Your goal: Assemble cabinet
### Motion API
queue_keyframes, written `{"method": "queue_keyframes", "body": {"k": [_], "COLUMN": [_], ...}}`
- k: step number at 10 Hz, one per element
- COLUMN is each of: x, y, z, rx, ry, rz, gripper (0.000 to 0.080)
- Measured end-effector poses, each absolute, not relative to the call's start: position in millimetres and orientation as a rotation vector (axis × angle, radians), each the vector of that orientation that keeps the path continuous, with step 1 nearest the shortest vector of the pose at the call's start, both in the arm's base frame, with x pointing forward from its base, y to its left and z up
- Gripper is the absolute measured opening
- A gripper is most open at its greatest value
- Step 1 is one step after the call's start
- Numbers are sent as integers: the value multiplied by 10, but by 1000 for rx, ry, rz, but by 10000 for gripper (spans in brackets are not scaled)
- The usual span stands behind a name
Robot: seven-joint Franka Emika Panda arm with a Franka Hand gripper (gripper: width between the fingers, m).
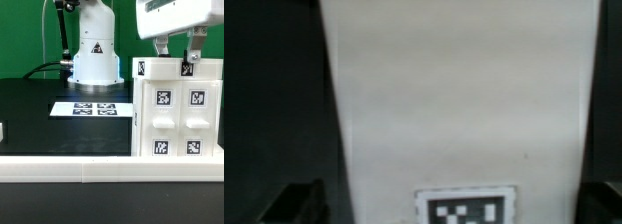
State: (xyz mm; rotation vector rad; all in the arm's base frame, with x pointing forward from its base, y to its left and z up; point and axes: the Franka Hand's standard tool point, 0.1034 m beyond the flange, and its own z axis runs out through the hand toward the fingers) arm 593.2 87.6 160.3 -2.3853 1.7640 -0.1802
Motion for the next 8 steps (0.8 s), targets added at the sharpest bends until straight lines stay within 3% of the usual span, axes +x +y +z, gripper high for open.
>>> {"method": "queue_keyframes", "body": {"k": [1,2,4,8], "x": [5946,5958,5981,5983], "y": [883,891,902,913], "z": [1680,1745,1839,1816], "rx": [-2392,-2391,-2382,-2574], "ry": [1729,1708,1685,1438], "rz": [-186,-191,-197,-199], "gripper": [760,788,797,797]}}
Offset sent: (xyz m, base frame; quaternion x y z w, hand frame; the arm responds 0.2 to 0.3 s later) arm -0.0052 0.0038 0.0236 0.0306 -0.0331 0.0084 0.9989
